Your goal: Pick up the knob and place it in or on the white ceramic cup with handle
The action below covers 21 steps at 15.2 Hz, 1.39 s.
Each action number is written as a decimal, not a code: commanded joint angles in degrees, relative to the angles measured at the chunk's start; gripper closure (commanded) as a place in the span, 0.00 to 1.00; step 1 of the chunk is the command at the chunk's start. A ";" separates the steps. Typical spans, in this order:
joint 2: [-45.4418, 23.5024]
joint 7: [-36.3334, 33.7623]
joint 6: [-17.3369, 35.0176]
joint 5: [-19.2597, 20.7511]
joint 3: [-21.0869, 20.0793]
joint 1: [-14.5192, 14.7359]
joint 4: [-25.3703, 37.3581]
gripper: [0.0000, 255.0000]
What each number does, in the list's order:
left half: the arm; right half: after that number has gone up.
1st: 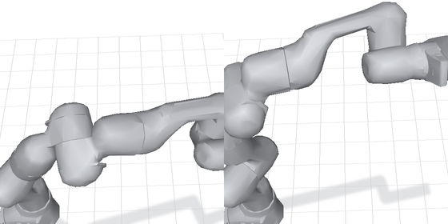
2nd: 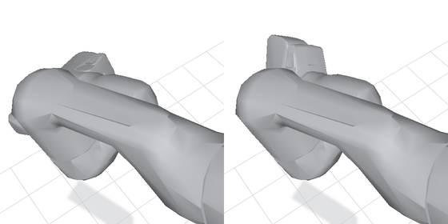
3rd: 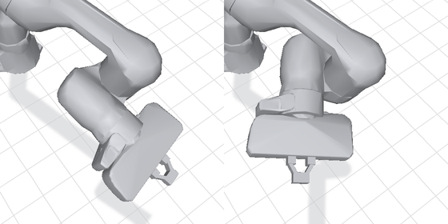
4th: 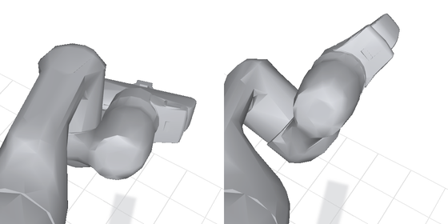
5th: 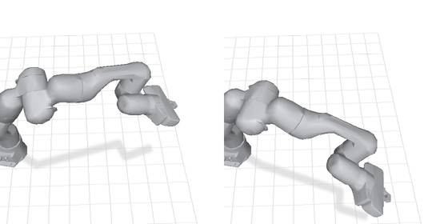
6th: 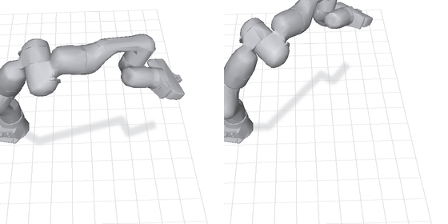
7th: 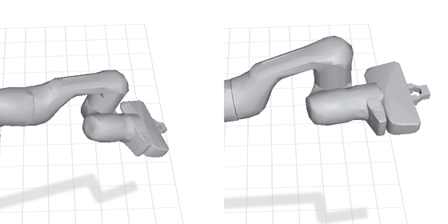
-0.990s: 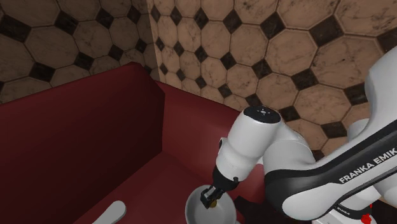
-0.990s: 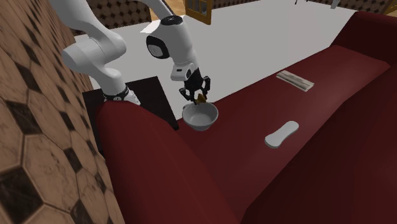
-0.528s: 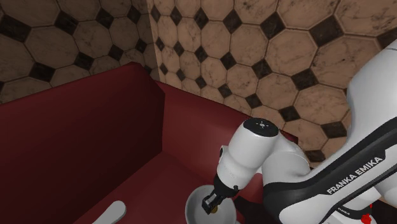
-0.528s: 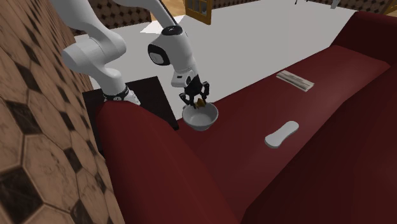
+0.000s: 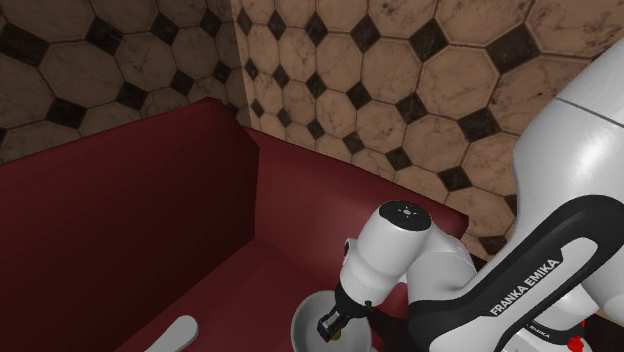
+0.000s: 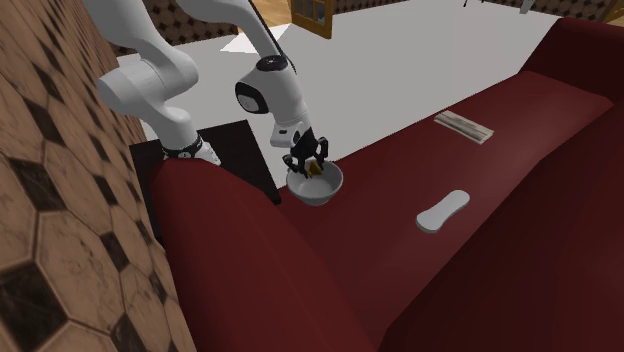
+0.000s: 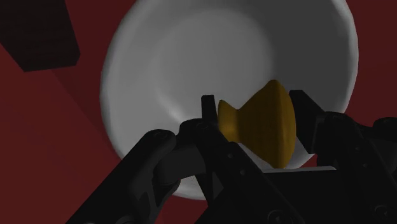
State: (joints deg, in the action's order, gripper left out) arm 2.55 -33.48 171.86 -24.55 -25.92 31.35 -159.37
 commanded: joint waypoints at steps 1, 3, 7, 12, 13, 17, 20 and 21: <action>-0.07 -0.01 0.10 0.01 -0.01 0.01 0.00 1.00; -0.07 -0.01 0.10 0.01 -0.01 0.00 0.00 1.00; -0.07 -0.01 0.10 0.01 -0.01 0.01 0.00 0.00; 6.38 1.16 -5.39 -2.14 0.41 0.47 -0.98 0.00; 9.54 1.30 -8.20 -2.54 0.79 0.67 -1.36 0.00; 11.97 1.24 -10.43 -2.59 1.26 0.92 -1.61 0.00; 11.97 1.24 -10.43 -2.58 1.26 0.92 -1.61 0.00; 11.97 1.24 -10.43 -2.58 1.26 0.92 -1.61 0.00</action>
State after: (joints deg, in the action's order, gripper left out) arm 14.49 -32.24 161.46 -27.14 -24.67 32.27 -160.98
